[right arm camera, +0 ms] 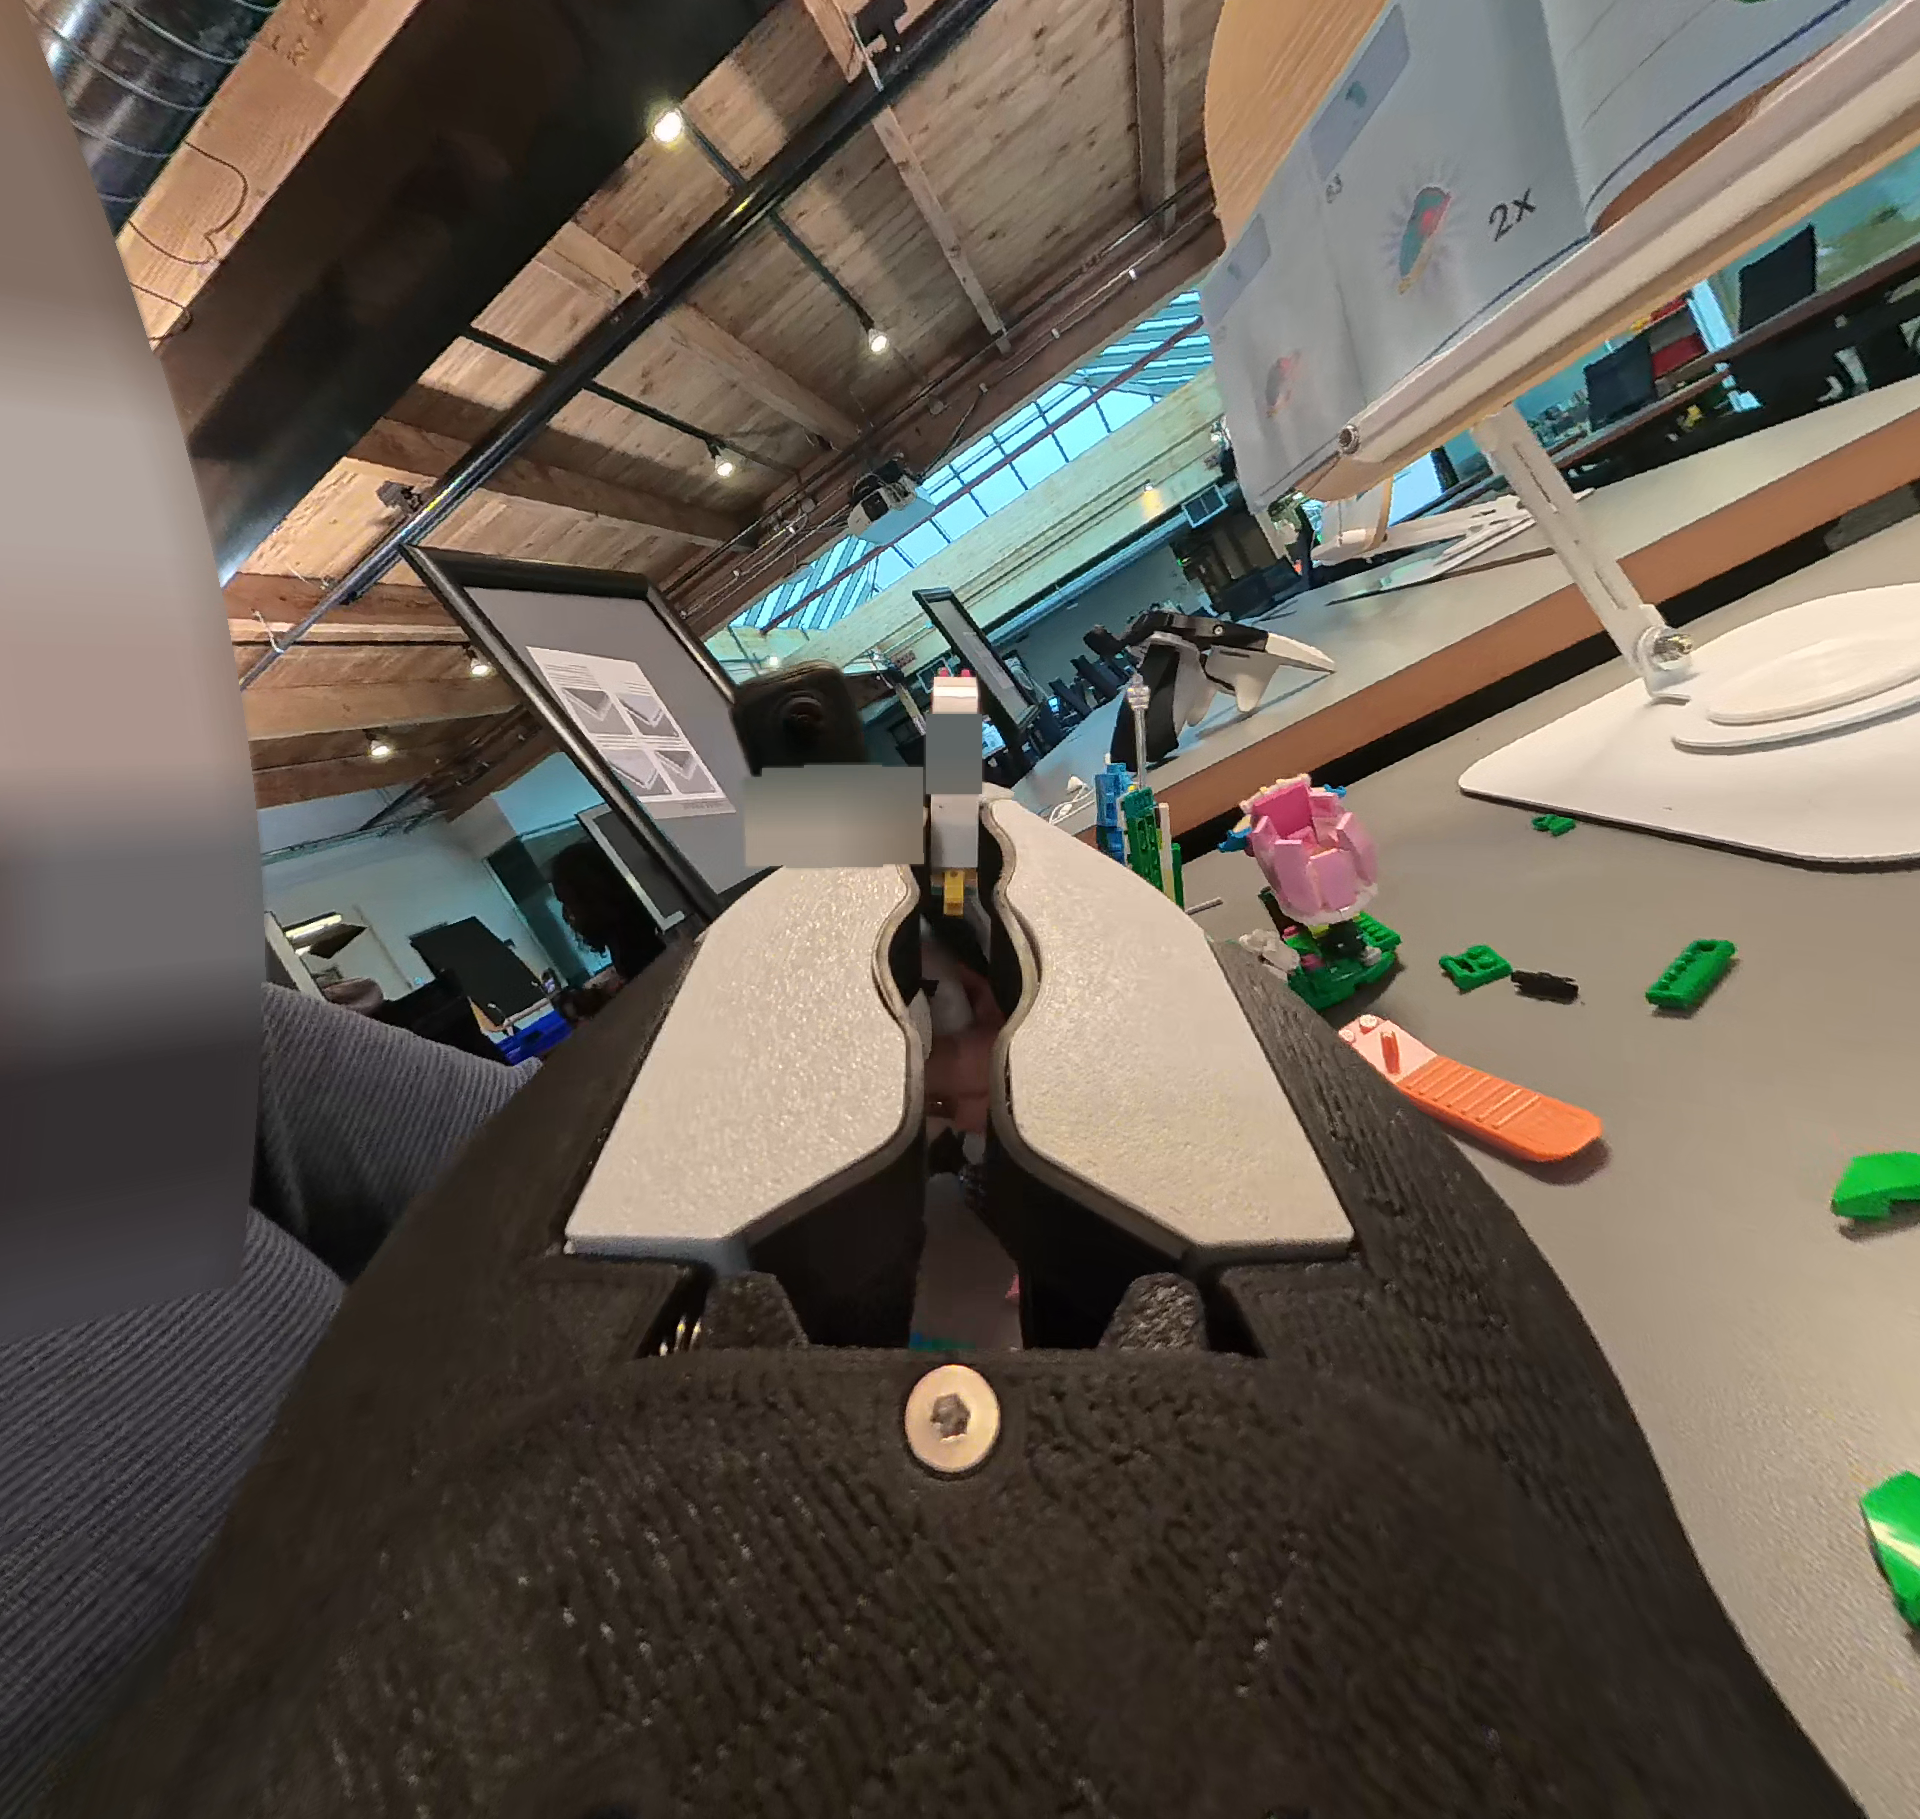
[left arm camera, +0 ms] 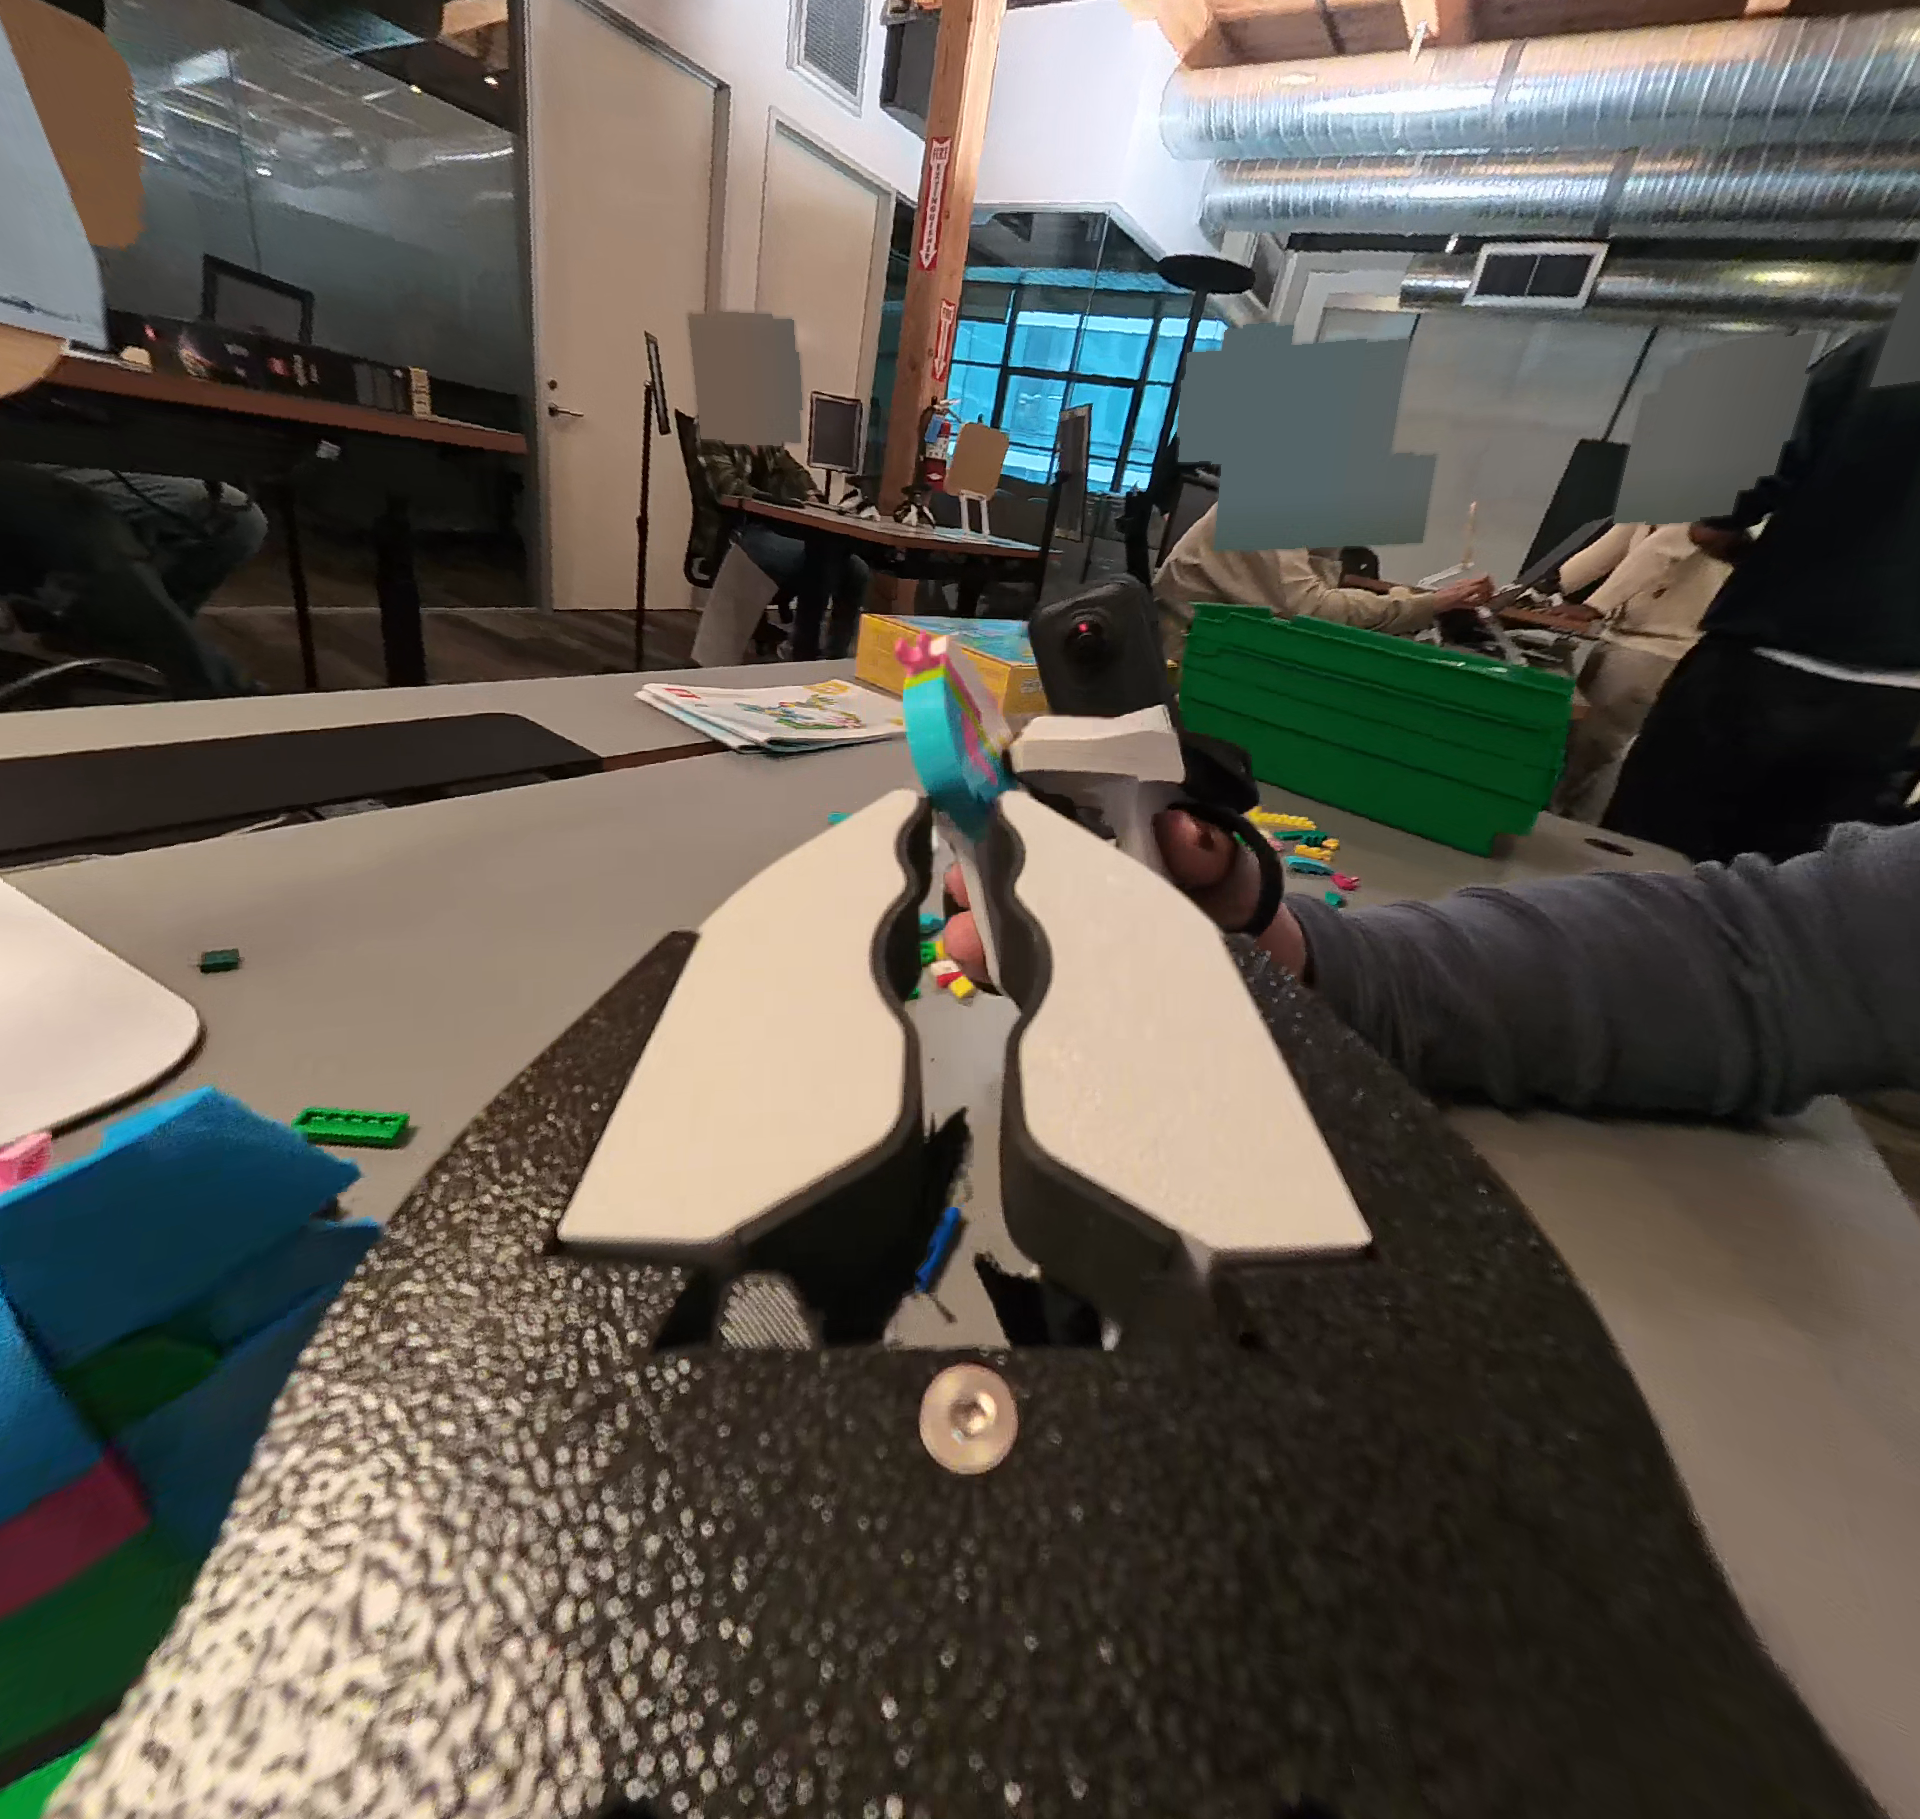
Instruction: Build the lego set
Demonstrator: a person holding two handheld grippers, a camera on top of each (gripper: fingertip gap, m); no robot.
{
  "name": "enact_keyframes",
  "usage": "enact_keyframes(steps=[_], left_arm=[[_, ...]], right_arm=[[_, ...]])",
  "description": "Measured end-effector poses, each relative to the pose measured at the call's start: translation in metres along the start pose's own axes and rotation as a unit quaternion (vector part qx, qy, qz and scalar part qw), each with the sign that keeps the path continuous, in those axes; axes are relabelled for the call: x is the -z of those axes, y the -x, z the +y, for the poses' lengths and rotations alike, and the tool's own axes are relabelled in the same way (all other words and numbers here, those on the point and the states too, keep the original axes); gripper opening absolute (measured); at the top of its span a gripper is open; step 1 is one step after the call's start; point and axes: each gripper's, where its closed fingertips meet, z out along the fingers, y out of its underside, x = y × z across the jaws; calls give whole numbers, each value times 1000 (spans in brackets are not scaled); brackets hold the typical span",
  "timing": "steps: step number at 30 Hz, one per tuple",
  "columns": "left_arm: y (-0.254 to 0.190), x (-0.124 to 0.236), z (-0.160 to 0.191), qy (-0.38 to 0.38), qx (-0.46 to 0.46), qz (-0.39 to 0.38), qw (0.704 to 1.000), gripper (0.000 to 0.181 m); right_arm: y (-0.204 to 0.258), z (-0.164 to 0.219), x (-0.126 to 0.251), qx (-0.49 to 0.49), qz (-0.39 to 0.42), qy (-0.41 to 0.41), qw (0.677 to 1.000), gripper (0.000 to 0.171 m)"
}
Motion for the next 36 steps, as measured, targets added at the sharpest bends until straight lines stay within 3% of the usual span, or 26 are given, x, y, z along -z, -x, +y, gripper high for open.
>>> enact_keyframes(steps=[6, 10, 27, 36], left_arm=[[-6, -4, 7, 19, 26, 29, 999, 19], [-11, -4, 5, 12, 13, 38, 999, 8], [-14, 0, -11, -46, 86, 76, 992, 12], [-12, 2, -9, -28, 129, 97, 987, 8]], right_arm=[[4, -5, -1, -3, -8, -13, 1000, 6], [7, -2, -3, -1, -15, -6, 1000, 6], [14, 16, -8, 35, -24, 42, 998, 6], [12, 22, -9, 44, -14, 63, 997, 6]])
